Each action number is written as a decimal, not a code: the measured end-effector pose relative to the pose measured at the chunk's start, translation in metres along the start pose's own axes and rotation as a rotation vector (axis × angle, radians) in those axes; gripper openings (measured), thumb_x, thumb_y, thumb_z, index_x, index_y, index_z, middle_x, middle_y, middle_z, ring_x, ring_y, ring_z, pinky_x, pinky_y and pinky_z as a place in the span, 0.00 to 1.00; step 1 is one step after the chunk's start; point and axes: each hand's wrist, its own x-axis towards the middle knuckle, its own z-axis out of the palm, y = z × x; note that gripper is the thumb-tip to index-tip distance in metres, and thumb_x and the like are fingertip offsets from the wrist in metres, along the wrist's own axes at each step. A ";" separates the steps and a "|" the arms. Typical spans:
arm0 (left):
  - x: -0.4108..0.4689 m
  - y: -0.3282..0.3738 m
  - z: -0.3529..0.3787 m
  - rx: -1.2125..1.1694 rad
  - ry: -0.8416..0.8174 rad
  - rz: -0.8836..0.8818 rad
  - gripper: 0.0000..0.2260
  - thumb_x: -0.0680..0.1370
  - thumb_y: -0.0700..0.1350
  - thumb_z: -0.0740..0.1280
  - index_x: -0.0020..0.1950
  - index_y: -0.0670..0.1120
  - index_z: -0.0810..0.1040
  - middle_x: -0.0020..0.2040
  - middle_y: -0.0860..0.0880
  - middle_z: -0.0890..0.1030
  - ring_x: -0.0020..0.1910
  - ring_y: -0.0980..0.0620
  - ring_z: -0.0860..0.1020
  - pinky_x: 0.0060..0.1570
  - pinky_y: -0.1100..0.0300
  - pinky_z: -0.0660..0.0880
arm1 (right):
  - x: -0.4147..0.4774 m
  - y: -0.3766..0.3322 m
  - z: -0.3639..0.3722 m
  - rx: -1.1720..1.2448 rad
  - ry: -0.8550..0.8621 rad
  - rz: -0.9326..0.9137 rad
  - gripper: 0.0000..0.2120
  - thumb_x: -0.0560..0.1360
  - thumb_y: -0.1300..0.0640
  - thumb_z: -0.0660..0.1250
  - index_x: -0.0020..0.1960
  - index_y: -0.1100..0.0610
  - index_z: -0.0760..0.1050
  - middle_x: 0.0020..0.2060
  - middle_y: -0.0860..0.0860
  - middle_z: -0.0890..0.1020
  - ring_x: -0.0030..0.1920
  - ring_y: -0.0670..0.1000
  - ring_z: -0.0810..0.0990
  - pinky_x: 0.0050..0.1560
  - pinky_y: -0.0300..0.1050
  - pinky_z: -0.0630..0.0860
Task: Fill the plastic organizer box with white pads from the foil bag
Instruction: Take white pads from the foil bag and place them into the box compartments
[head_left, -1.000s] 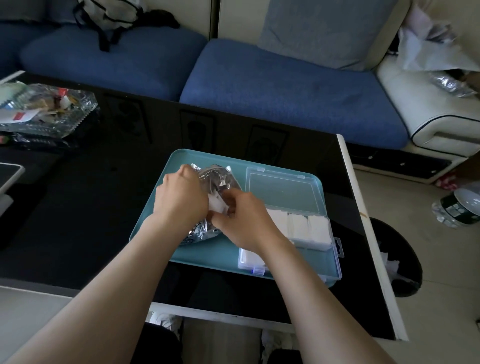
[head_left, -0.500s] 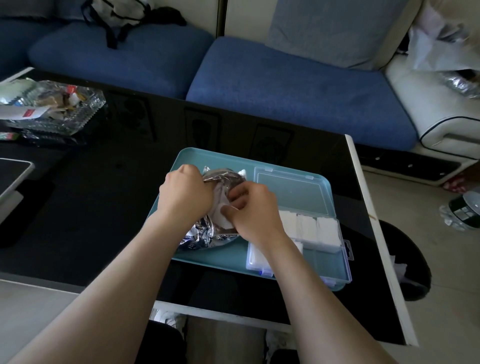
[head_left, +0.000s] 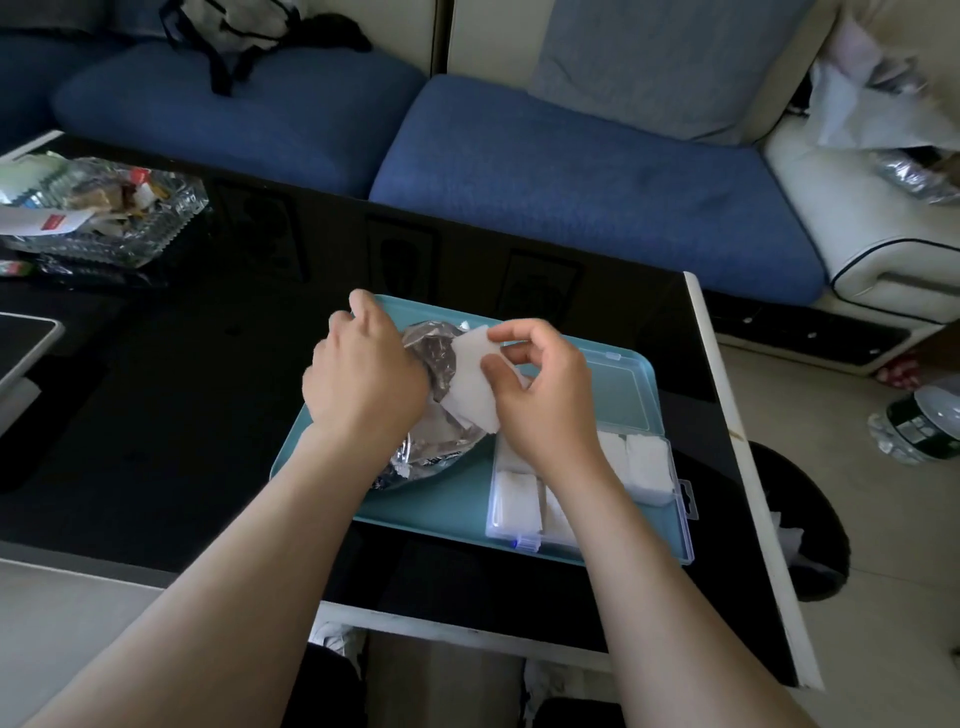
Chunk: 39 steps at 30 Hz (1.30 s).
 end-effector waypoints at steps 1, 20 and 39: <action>0.000 0.002 -0.001 -0.009 0.001 0.018 0.23 0.75 0.49 0.72 0.65 0.44 0.68 0.63 0.42 0.74 0.63 0.35 0.73 0.56 0.43 0.70 | 0.000 -0.001 -0.003 0.035 0.014 0.029 0.09 0.80 0.59 0.72 0.56 0.46 0.80 0.47 0.45 0.84 0.49 0.44 0.84 0.48 0.47 0.83; -0.052 0.078 0.021 -1.322 -0.661 -0.221 0.15 0.87 0.46 0.59 0.62 0.37 0.80 0.54 0.37 0.87 0.54 0.42 0.87 0.50 0.44 0.85 | -0.025 -0.021 -0.062 0.341 0.408 0.149 0.08 0.77 0.54 0.78 0.54 0.52 0.83 0.42 0.48 0.89 0.45 0.47 0.88 0.52 0.55 0.85; -0.057 0.090 0.028 -1.549 -0.860 -0.362 0.18 0.88 0.45 0.55 0.72 0.33 0.70 0.59 0.31 0.84 0.58 0.36 0.85 0.60 0.41 0.81 | -0.025 -0.015 -0.100 -0.011 0.283 0.053 0.13 0.75 0.57 0.79 0.59 0.50 0.85 0.40 0.45 0.86 0.43 0.42 0.85 0.46 0.33 0.79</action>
